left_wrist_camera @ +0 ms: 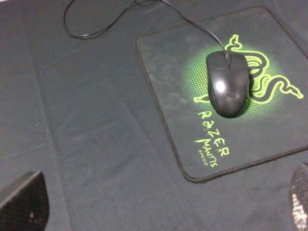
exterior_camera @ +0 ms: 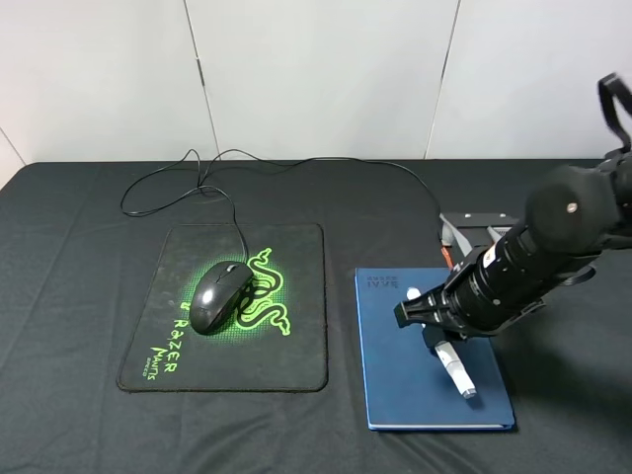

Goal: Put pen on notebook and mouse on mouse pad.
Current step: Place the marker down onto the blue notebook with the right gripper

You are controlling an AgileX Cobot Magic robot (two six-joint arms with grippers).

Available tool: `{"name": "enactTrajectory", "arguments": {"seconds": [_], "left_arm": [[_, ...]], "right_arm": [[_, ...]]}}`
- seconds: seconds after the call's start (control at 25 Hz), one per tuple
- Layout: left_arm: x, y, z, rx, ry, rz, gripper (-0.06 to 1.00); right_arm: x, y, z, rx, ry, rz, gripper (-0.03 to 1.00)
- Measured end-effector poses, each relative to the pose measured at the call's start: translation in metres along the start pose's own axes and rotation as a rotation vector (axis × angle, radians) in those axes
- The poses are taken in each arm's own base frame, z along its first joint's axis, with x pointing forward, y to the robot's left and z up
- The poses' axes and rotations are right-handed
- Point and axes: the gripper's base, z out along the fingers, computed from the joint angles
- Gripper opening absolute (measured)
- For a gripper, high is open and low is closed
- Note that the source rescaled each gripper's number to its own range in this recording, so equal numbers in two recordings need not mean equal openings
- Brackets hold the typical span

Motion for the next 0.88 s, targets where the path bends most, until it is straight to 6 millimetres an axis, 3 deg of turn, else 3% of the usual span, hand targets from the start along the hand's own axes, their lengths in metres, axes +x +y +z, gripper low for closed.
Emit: {"name": "enactTrajectory", "arguments": {"seconds": [0.28, 0.32, 0.44, 0.52, 0.64, 0.88], "left_arm": [[0.0, 0.0, 0.0, 0.0, 0.0, 0.0, 1.0], [0.0, 0.0, 0.0, 0.0, 0.0, 0.0, 1.0], [0.0, 0.0, 0.0, 0.0, 0.0, 0.0, 1.0], [0.0, 0.0, 0.0, 0.0, 0.0, 0.0, 1.0], [0.0, 0.0, 0.0, 0.0, 0.0, 0.0, 1.0], [0.0, -0.0001, 0.0, 0.001, 0.0, 0.0, 1.0]], "right_arm": [[-0.0019, 0.0, 0.0002, 0.0, -0.02, 0.001, 0.03], [-0.0019, 0.0, 0.0002, 0.0, -0.021, 0.001, 0.11], [-0.002, 0.0, 0.0002, 0.0, -0.022, 0.001, 0.66], [-0.002, 0.0, 0.0002, 0.0, -0.022, 0.001, 0.89], [-0.0026, 0.0002, 0.0, -0.001, -0.024, 0.001, 0.97], [-0.0031, 0.0007, -0.0005, -0.002, -0.02, 0.001, 1.0]]}}
